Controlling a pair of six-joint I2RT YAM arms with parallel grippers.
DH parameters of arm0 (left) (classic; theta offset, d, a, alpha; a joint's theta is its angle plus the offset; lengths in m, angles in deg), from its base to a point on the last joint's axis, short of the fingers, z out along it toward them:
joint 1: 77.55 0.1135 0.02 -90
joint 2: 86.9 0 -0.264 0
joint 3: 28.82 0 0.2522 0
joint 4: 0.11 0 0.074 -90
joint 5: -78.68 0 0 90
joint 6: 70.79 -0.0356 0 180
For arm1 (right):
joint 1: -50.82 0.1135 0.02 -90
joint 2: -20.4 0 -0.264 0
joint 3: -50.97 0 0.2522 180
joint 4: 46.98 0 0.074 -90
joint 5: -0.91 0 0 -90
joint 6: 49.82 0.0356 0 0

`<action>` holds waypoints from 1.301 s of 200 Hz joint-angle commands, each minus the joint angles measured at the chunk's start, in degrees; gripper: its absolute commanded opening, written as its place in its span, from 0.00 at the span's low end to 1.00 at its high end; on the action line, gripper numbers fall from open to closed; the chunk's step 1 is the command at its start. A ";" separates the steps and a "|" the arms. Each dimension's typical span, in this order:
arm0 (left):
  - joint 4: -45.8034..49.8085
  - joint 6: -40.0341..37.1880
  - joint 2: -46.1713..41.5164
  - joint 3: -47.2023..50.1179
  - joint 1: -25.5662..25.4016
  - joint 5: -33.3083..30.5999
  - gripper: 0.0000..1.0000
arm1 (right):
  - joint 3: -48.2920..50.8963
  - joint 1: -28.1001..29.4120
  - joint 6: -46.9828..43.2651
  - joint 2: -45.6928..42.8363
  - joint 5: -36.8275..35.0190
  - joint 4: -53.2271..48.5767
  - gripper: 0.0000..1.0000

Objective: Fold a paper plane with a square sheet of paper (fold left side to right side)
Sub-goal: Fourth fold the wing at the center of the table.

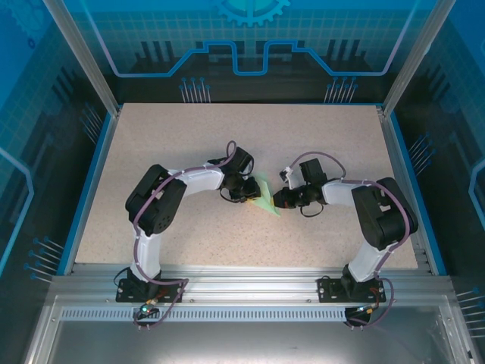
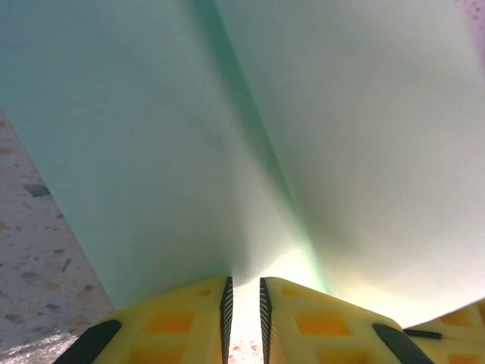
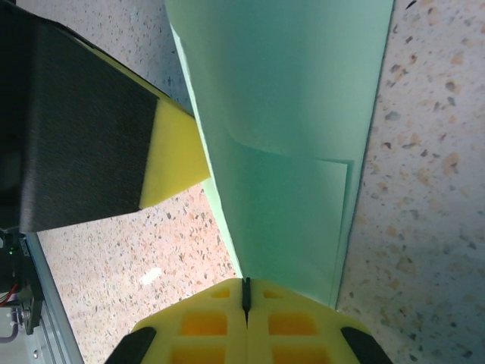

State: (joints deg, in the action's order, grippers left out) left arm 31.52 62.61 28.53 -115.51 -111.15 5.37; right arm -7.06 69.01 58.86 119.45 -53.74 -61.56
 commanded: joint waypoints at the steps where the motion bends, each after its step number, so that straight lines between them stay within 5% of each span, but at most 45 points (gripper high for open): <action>1: 2.24 -1.38 1.02 -0.77 -0.48 -1.04 0.21 | -1.39 -1.37 0.32 1.23 1.89 -0.93 0.00; 260: 3.63 -1.55 2.35 -1.35 -0.42 -2.12 0.20 | -5.56 -3.61 -1.91 4.72 2.52 -6.35 0.01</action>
State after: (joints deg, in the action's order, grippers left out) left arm 32.02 62.59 28.86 -115.86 -111.15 4.98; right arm -11.06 66.85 58.14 123.19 -51.97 -66.29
